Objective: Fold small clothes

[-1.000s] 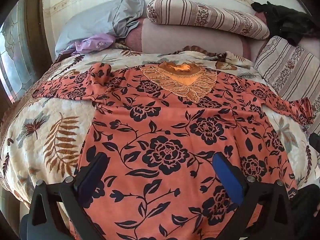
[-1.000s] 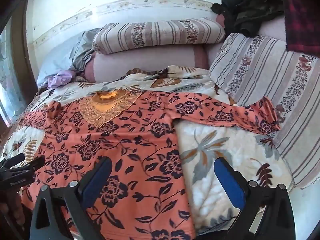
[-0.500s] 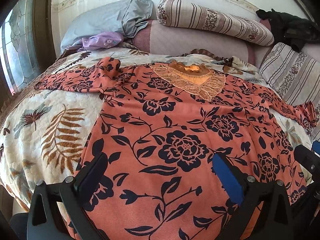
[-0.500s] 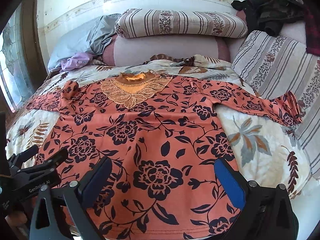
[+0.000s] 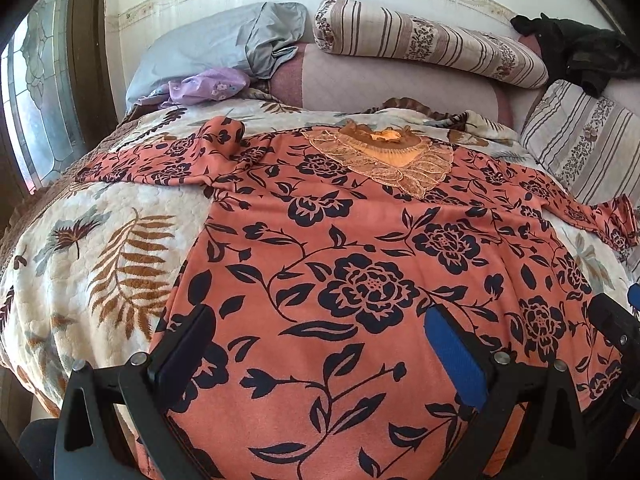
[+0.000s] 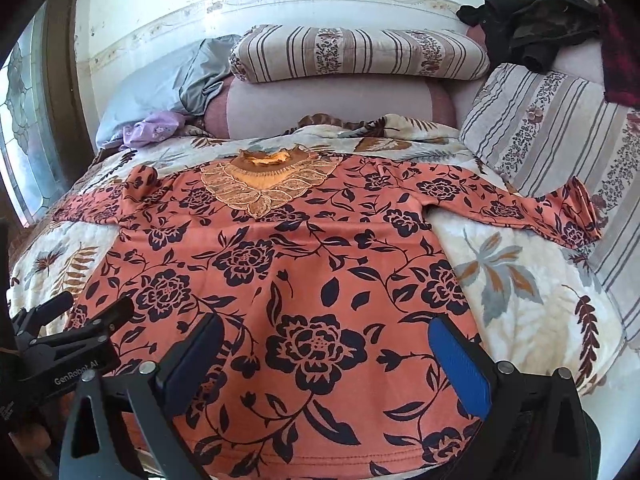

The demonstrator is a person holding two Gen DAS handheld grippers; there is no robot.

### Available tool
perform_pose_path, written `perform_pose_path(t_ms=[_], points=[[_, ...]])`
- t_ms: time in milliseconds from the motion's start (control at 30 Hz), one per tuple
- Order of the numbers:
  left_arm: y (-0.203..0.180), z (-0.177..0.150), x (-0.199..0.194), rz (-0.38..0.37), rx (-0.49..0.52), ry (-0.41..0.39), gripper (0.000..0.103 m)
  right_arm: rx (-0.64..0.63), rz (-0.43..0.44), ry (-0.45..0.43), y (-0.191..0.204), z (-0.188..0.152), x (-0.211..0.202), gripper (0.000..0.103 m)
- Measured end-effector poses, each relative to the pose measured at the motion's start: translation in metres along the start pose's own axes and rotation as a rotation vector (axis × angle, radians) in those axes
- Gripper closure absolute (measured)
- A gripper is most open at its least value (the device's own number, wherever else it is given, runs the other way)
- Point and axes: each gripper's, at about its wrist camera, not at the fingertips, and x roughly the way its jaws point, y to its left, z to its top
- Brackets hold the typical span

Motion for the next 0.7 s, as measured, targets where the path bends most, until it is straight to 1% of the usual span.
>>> perform_pose_path(t_ms=[133,367,700], points=[[-0.005,-0.003,0.003,0.012,0.02,0.01,0.0,0.014,0.012,-0.012,-0.004,-0.002,0.002,0.0],[-0.008,-0.006,0.009,0.032,0.024,0.029,0.0,0.0,0.027,0.006,-0.001,-0.01,0.009,0.0],[-0.016,-0.009,0.013,0.037,0.051,0.042,0.0,0.034,0.035,0.019,-0.008,-0.012,0.012,0.0]])
